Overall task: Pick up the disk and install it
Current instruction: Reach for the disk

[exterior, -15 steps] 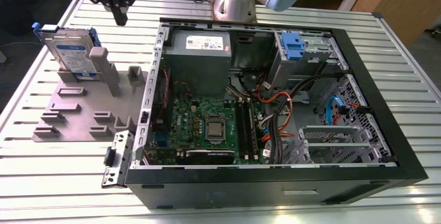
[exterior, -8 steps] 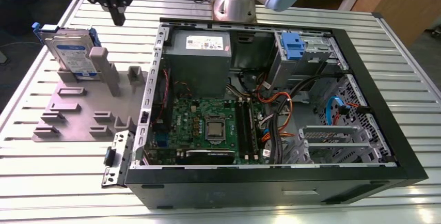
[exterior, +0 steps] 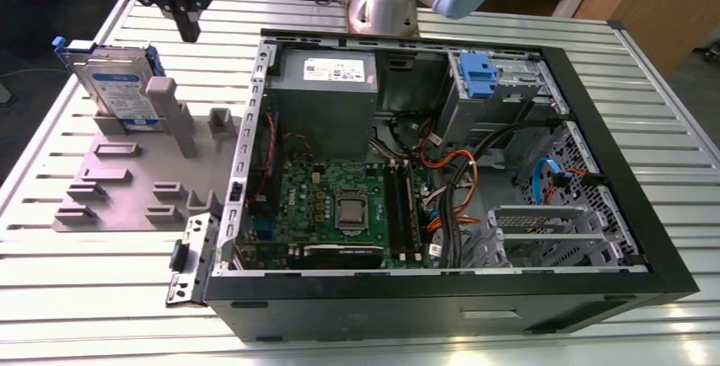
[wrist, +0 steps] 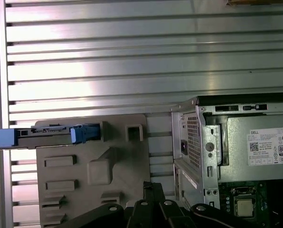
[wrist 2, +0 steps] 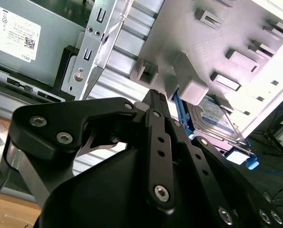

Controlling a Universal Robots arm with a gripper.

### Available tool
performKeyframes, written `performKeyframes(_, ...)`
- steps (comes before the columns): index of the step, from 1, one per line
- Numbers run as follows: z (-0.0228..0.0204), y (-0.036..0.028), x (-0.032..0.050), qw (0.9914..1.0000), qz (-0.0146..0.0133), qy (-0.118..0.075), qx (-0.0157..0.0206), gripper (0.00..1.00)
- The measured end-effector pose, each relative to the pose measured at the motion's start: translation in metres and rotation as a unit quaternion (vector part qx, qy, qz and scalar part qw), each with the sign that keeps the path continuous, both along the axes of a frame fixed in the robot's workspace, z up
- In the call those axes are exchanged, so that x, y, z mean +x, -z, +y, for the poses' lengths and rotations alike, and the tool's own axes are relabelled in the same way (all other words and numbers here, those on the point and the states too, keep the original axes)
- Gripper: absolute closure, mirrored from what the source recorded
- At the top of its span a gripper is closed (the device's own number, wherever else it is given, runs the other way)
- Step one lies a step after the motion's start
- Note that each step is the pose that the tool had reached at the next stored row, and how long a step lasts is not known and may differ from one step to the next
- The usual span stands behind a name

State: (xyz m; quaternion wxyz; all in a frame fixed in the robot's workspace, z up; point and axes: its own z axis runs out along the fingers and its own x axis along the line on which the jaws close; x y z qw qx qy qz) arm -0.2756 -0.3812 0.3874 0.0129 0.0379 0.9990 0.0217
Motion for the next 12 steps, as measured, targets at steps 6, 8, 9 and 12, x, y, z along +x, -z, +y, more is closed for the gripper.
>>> performKeyframes(6, 0.0000, 0.0004, -0.0030, 1.00000, 0.0000, 0.000, 0.0000, 0.89)
performKeyframes(8, 0.0000, 0.0006, -0.0040, 1.00000, 0.0000, 0.000, 0.0000, 0.89)
performKeyframes(9, 0.0000, 0.0006, -0.0045, 1.00000, 0.0000, 0.000, 0.0000, 0.89)
performKeyframes(12, 0.0000, 0.0009, -0.0060, 1.00000, 0.0001, 0.000, 0.0000, 0.89)
